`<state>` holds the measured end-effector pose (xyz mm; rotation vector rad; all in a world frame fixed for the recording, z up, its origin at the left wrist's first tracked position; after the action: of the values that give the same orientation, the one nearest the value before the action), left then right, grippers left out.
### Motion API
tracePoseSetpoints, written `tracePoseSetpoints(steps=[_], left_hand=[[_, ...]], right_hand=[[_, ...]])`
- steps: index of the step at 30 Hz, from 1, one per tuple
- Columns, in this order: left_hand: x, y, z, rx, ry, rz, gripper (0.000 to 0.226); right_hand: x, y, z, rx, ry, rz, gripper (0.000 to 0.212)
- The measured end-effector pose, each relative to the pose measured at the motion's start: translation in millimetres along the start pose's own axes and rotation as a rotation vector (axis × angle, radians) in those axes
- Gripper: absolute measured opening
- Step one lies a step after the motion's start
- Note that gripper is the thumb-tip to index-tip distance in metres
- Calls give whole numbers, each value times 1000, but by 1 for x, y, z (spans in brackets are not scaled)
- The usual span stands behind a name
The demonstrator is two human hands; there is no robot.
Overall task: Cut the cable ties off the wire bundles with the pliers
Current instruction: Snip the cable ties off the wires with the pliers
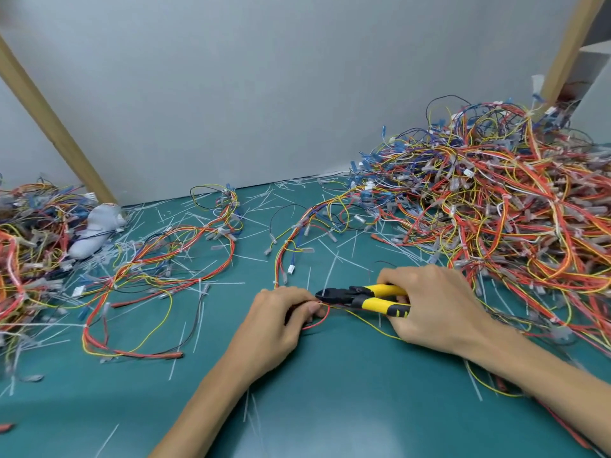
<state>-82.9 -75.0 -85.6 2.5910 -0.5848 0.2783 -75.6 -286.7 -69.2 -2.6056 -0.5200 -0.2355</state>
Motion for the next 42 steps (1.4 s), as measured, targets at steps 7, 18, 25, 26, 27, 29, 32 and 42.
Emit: tracePoseSetpoints(steps=[7, 18, 25, 26, 27, 29, 32, 42], left_hand=[[0, -1, -3, 128, 77, 32, 17], [-4, 0, -4, 199, 112, 17, 21], [-2, -4, 2, 97, -3, 3, 15], [-3, -4, 3, 90, -26, 1, 15], [-4, -4, 3, 100, -41, 2, 14], [-5, -3, 3, 112, -52, -2, 21], [-5, -6, 2, -20, -47, -37, 42], [-1, -8, -3, -152, -185, 33, 20]], right_hand=[[1, -4, 7, -45, -32, -121, 43], [1, -9, 6, -20, 22, -184, 26], [0, -10, 3, 3, 79, -161, 27], [0, -10, 3, -19, 84, -157, 25], [0, -9, 3, -42, 91, -150, 22], [0, -7, 2, -73, 116, -140, 24], [1, -7, 0, -93, 151, -168, 29], [-1, -9, 3, -107, 131, -205, 38]])
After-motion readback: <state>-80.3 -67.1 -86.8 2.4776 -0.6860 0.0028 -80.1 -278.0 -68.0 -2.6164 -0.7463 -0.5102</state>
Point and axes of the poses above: each hand's wrist, its own x-axis towards the middle knuckle, its own z-axis out of the palm, y = z × x, the point moved 5 cm from there along x, towards the middle knuckle, and after that the axes turned 14 degrees about x, right-handed, at the moved point
